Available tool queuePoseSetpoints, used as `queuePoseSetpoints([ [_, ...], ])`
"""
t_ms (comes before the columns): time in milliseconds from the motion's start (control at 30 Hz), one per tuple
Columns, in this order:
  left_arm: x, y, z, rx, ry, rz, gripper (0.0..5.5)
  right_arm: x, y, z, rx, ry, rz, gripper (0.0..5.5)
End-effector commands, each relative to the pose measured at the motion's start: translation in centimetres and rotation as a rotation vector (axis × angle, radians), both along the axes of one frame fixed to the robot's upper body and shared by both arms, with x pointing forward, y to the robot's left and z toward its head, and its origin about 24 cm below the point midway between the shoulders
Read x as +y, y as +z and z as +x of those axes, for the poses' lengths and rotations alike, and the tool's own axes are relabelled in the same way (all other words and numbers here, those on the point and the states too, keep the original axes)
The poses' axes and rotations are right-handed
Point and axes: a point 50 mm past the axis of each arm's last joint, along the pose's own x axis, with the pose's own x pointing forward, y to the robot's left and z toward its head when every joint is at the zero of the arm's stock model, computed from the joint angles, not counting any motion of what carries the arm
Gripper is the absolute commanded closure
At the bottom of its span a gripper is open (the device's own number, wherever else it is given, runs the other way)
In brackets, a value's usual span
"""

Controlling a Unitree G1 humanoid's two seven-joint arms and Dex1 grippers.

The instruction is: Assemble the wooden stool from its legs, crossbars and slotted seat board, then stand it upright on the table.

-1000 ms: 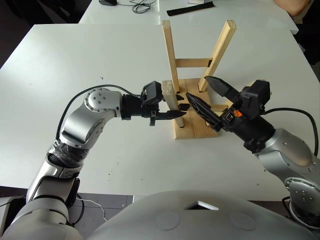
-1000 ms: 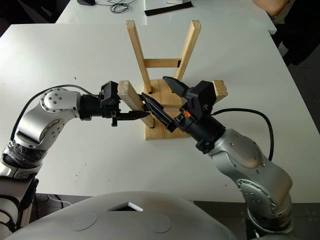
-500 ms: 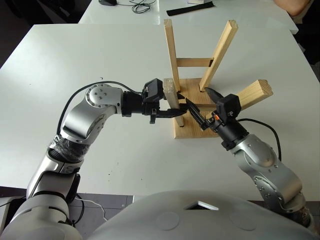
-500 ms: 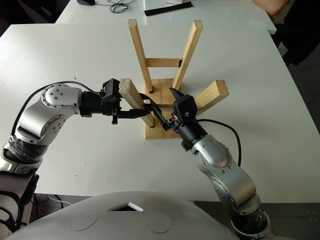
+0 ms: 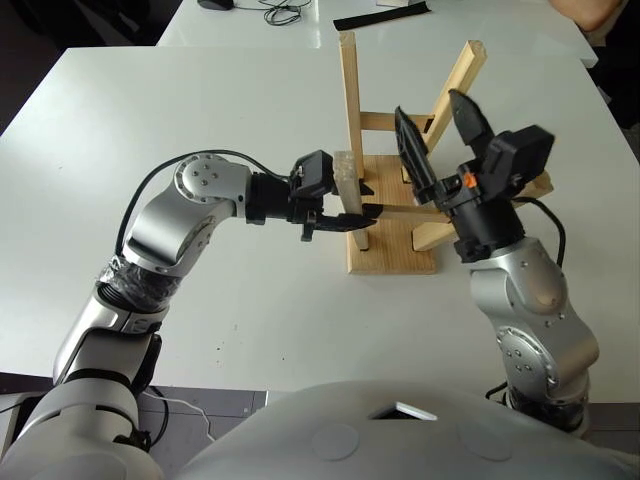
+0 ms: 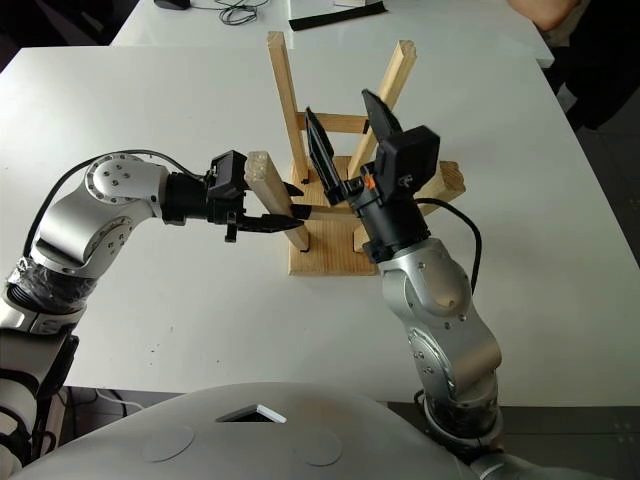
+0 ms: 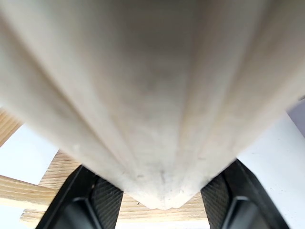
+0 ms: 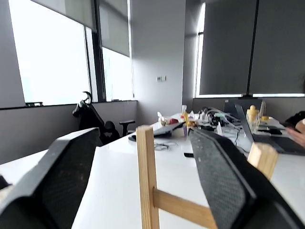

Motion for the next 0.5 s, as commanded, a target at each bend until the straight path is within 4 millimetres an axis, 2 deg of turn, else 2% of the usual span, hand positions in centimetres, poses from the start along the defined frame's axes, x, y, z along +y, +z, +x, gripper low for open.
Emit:
queuePoseSetpoints([
  [33,0.8,-2.6,-0.2,0.067,0.040,0.145,3.46,-0.1,-3.1,0.1,0.148,-0.022,-0.079,2.04],
  [200,0.7,-2.7,-0.3,0.074,0.029,0.153,3.46,-0.4,-12.9,-1.0,0.525,-0.073,-0.305,2.04],
  [267,0.5,-2.7,-0.2,0.073,0.023,0.156,3.46,-0.4,-14.7,-1.5,0.571,-0.087,-0.357,2.04],
  [367,0.4,-2.6,0.0,0.066,0.023,0.158,3.46,0.0,-14.4,-1.2,0.541,-0.096,-0.328,2.04],
  [500,0.4,-2.8,0.2,0.055,0.029,0.170,3.46,0.5,-10.9,-0.1,0.371,-0.105,-0.255,2.04],
])
